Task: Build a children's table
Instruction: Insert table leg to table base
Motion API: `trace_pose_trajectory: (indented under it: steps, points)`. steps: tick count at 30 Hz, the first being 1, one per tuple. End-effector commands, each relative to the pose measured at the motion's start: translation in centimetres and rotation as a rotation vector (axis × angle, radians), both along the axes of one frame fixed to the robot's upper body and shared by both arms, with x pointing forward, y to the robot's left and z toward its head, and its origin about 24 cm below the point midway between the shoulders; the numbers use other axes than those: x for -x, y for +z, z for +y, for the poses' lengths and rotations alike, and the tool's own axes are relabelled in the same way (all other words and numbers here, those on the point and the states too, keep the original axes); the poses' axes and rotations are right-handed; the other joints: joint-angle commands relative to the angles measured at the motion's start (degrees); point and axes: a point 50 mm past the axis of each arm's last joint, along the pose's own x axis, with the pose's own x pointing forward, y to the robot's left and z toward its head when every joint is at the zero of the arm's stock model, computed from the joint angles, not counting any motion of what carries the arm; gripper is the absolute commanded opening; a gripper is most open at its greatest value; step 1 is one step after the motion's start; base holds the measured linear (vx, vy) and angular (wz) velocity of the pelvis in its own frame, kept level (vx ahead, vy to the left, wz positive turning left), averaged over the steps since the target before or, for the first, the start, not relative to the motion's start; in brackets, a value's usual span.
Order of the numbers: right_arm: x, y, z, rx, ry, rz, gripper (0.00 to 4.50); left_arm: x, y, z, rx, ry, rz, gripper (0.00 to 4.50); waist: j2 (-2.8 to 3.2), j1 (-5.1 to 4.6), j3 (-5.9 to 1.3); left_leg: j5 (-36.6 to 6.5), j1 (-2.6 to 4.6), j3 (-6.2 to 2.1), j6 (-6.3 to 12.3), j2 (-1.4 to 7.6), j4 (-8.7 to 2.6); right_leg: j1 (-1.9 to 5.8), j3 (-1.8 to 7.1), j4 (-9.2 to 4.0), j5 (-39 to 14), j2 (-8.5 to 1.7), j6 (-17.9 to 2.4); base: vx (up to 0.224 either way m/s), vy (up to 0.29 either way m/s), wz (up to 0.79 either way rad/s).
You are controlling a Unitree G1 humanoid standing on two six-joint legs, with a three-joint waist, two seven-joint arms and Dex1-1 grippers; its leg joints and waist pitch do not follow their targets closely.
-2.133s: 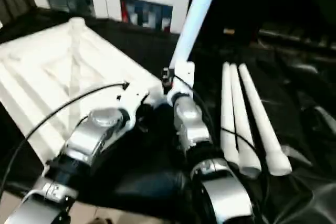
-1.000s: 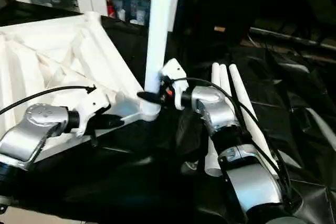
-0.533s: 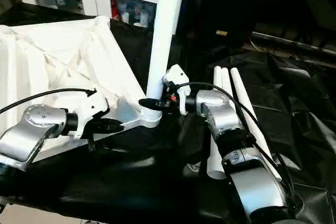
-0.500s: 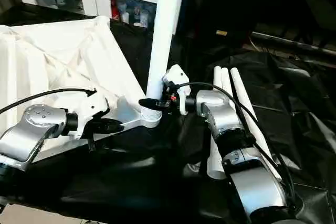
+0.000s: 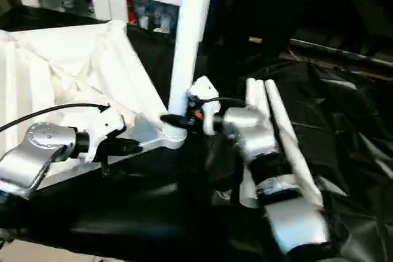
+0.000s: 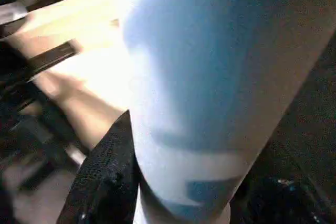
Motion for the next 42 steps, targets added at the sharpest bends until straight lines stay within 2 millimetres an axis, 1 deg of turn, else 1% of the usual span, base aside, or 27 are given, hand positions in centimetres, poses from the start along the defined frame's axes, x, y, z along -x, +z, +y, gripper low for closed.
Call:
trace_pose_trajectory:
  steps: [1, 2, 4, 5, 6, 7, 8, 9, 10, 11, 12, 13, 14, 15, 16, 17, 19, 20, 22, 23, 25, 27, 29, 32, 34, 37, 42]
  points:
    - [2.7, -7.9, -2.4, 0.210, -0.158, 0.300, 1.88, 0.0, 0.4, -2.1, 0.052, -0.076, -0.025, 0.00, 1.50, -0.21, -0.20, -25.5, 0.09, -0.33, -1.95, 0.38, -4.13, -0.22, 2.19, -5.88, -31.4, -3.83, -6.9, -0.052, -0.001, -0.06]
    - [2.7, -8.0, -2.3, 0.204, -0.188, 0.300, 1.88, -0.2, 0.3, -2.2, 0.053, -0.058, -0.030, 0.00, 1.41, -0.28, -0.19, -26.7, 0.12, -0.63, -1.84, 0.34, -4.20, -0.43, 2.19, -6.25, -34.3, -3.90, -5.5, -0.052, -0.001, -0.06]
    - [2.7, -8.7, -1.6, 0.183, -0.326, 0.327, 1.88, -1.2, 0.0, -2.5, 0.051, 0.058, -0.053, 0.00, 1.46, -0.39, 0.01, -28.5, 0.43, -0.84, -1.97, 0.24, -4.22, -1.07, 2.13, -6.82, -36.9, -3.85, -4.3, -0.061, -0.002, -0.04]
    - [2.8, -9.0, -1.3, 0.178, -0.375, 0.337, 1.88, -1.5, -0.1, -2.8, 0.057, 0.104, -0.054, 0.00, 1.34, -0.45, 0.00, -29.1, 0.49, -0.98, -2.16, 0.12, -4.25, -1.24, 2.07, -6.89, -37.6, -3.74, -3.6, -0.063, -0.004, -0.03]
    - [2.8, -9.2, -1.1, 0.174, -0.402, 0.349, 1.88, -1.6, -0.2, -3.0, 0.063, 0.129, -0.054, 0.00, 1.43, -0.46, -0.24, -29.1, 0.57, -1.11, -2.30, 0.10, -4.29, -1.25, 2.01, -6.73, -35.8, -3.63, -3.7, 0.000, 0.000, 0.00]
    - [2.8, -9.4, -0.6, 0.179, -0.451, 0.360, 1.88, -1.8, -0.4, -3.6, 0.071, 0.170, -0.051, 0.00, 1.60, -0.55, -0.12, -29.8, 0.21, -1.18, -2.23, 0.03, -4.46, -1.21, 1.85, -6.60, -34.4, -3.41, -3.8, 0.000, 0.000, 0.00]
    - [2.9, -9.5, -0.1, 0.185, -0.475, 0.364, 1.88, -1.9, -0.7, -4.0, 0.067, 0.199, -0.051, 0.00, 1.94, -0.54, -0.05, -30.6, 0.22, -1.28, -2.38, 0.00, -4.55, -1.22, 1.73, -6.69, -34.4, -3.38, -3.8, 0.000, 0.000, 0.00]
    - [2.9, -9.5, 0.0, 0.184, -0.488, 0.367, 1.88, -1.9, -0.8, -4.2, 0.065, 0.210, -0.050, 0.00, 1.88, -0.68, 0.06, -32.7, 0.44, -1.45, -2.53, -0.07, -4.58, -1.44, 1.44, -6.99, -35.5, -3.28, -3.2, 0.000, 0.000, 0.00]
    - [2.8, -9.5, 0.3, 0.184, -0.507, 0.371, 1.88, -1.9, -1.0, -4.5, 0.062, 0.225, -0.048, 0.00, 1.78, -0.84, 0.05, -33.5, 0.45, -1.52, -2.48, -0.12, -4.62, -1.44, 1.31, -7.12, -36.0, -3.26, -2.9, 0.000, 0.000, 0.00]
    - [2.8, -9.5, 0.7, 0.198, -0.556, 0.366, 1.88, -1.8, -1.4, -5.3, 0.056, 0.256, -0.040, 0.00, 1.86, -0.84, 0.21, -34.9, 0.38, -1.75, -2.47, -0.26, -4.71, -1.47, 1.13, -7.43, -37.4, -3.29, -2.1, 0.000, 0.000, 0.00]
    - [2.7, -9.5, 1.0, 0.206, -0.573, 0.368, 1.88, -1.7, -1.6, -6.1, 0.060, 0.274, -0.041, 0.00, 1.72, -0.80, 0.32, -36.5, 0.81, -1.99, -2.10, -0.45, -4.60, -1.88, 0.96, -7.89, -39.3, -3.25, -1.2, 0.000, 0.000, 0.00]
    - [2.7, -9.5, 1.2, 0.211, -0.581, 0.368, 1.88, -1.7, -1.7, -6.6, 0.064, 0.286, -0.042, 0.00, 1.71, -0.84, 0.40, -37.3, 1.05, -2.03, -1.92, -0.54, -4.49, -2.17, 0.95, -8.12, -40.1, -3.22, -0.9, 0.000, 0.000, 0.00]
    - [2.7, -9.5, 1.2, 0.211, -0.581, 0.368, 1.88, -1.7, -1.7, -6.6, 0.064, 0.286, -0.042, 0.00, 1.65, -0.90, 0.51, -38.7, 1.23, -2.30, -1.55, -0.73, -4.45, -2.34, 0.62, -8.49, -41.4, -3.13, -0.2, -0.045, 0.051, -0.03]
    - [2.6, -9.4, 1.4, 0.211, -0.602, 0.366, 1.88, -1.6, -1.9, -7.6, 0.071, 0.298, -0.047, 0.00, 1.59, -0.94, 0.49, -39.2, 1.25, -2.37, -1.25, -0.83, -4.45, -2.23, 0.38, -8.70, -42.0, -3.18, 0.1, 0.000, 0.000, 0.00]
    - [2.6, -9.4, 1.8, 0.197, -0.627, 0.383, 1.88, -1.4, -2.0, -9.1, 0.088, 0.310, -0.050, 0.00, 1.24, -0.95, 0.23, -38.5, 1.01, -2.59, -0.88, -0.68, -4.67, -1.65, 0.04, -8.74, -41.9, -3.69, 0.3, 0.000, 0.000, 0.00]
    - [2.6, -9.4, 1.8, 0.197, -0.627, 0.383, 1.88, -1.4, -2.0, -9.1, 0.088, 0.310, -0.050, 0.00, 1.25, -1.10, 0.33, -38.9, 1.16, -2.47, -0.68, -0.64, -4.78, -1.82, -0.04, -8.95, -41.4, -3.60, 0.4, 0.000, 0.000, 0.00]
    - [2.4, -9.0, 2.3, 0.190, -0.637, 0.361, 1.88, -1.3, -1.9, -10.4, 0.115, 0.330, -0.053, 0.00, 1.51, -1.30, 0.59, -40.6, 1.14, -2.64, -0.65, -0.60, -5.17, -1.71, -0.43, -9.17, -39.8, -3.43, 0.2, 0.000, 0.000, 0.00]
    - [2.3, -8.8, 2.5, 0.188, -0.637, 0.357, 1.88, -1.3, -1.8, -10.5, 0.118, 0.342, -0.059, 0.00, 1.58, -1.41, 0.52, -41.3, 1.20, -2.72, -0.82, -0.54, -5.26, -1.50, -0.67, -9.21, -38.6, -3.43, 0.1, 0.000, 0.000, 0.00]
    - [2.2, -8.7, 2.6, 0.186, -0.637, 0.356, 1.88, -1.4, -1.8, -10.5, 0.118, 0.356, -0.065, 0.00, 1.60, -1.52, 0.57, -41.4, 0.83, -2.79, -0.45, -0.57, -5.52, -1.11, -0.63, -9.08, -37.1, -3.62, -0.1, -0.008, 0.054, -0.04]
    - [2.3, -8.8, 2.7, 0.180, -0.644, 0.368, 1.88, -1.5, -1.7, -10.3, 0.115, 0.366, -0.069, 0.00, 0.88, -1.53, 0.33, -40.6, 0.68, -2.73, 0.06, -0.66, -5.49, -0.93, -0.51, -9.17, -37.6, -3.82, 0.2, -0.005, 0.054, -0.05]
    - [2.2, -8.7, 2.7, 0.178, -0.643, 0.368, 1.88, -1.6, -1.7, -10.2, 0.114, 0.368, -0.070, 0.00, 1.09, -1.37, 0.42, -39.7, 0.82, -2.72, 0.69, -0.84, -5.44, -1.21, -0.34, -9.48, -39.1, -4.30, 0.6, 0.000, 0.000, 0.00]
    - [2.2, -8.7, 2.8, 0.167, -0.648, 0.373, 1.88, -1.6, -1.7, -9.9, 0.104, 0.376, -0.074, 0.00, 1.15, -1.49, 0.41, -39.7, 0.39, -2.92, 0.50, -0.71, -5.73, -0.96, -0.30, -9.25, -37.9, -4.45, 0.4, 0.000, 0.000, 0.00]
    - [2.2, -8.7, 2.8, 0.159, -0.655, 0.377, 1.88, -1.7, -1.7, -9.8, 0.103, 0.382, -0.074, 0.00, 1.16, -1.58, 0.37, -40.1, 0.55, -2.80, 0.57, -0.68, -5.74, -1.07, -0.16, -9.12, -36.0, -4.39, -0.2, 0.000, 0.000, 0.00]
    - [2.1, -8.6, 2.8, 0.145, -0.660, 0.384, 1.88, -1.7, -1.7, -9.7, 0.101, 0.384, -0.075, 0.00, 1.04, -1.55, 0.46, -39.9, 0.76, -2.71, 0.92, -0.79, -5.62, -1.42, 0.17, -9.32, -37.4, -4.55, 0.1, 0.000, 0.000, 0.00]
    - [2.0, -8.4, 2.9, 0.138, -0.658, 0.385, 1.88, -1.7, -1.7, -9.5, 0.099, 0.384, -0.076, 0.00, 1.16, -1.66, 0.42, -39.9, 0.62, -2.83, 0.92, -0.76, -5.69, -1.28, 0.14, -9.29, -37.7, -4.61, 0.1, 0.000, 0.000, 0.00]
    - [1.9, -8.4, 2.9, 0.139, -0.655, 0.382, 1.88, -1.7, -1.7, -9.5, 0.097, 0.382, -0.075, 0.00, 1.10, -1.75, 0.50, -40.7, 0.87, -2.81, 0.92, -0.79, -5.62, -1.55, 0.04, -9.52, -38.6, -4.57, 0.3, 0.000, 0.000, 0.00]
    - [1.9, -8.3, 2.9, 0.139, -0.656, 0.380, 1.88, -1.6, -1.7, -9.4, 0.095, 0.377, -0.073, 0.00, 1.13, -1.89, 0.62, -41.6, 0.97, -2.91, 0.95, -0.82, -5.67, -1.68, -0.15, -9.82, -40.0, -4.57, 0.8, 0.000, 0.000, 0.00]
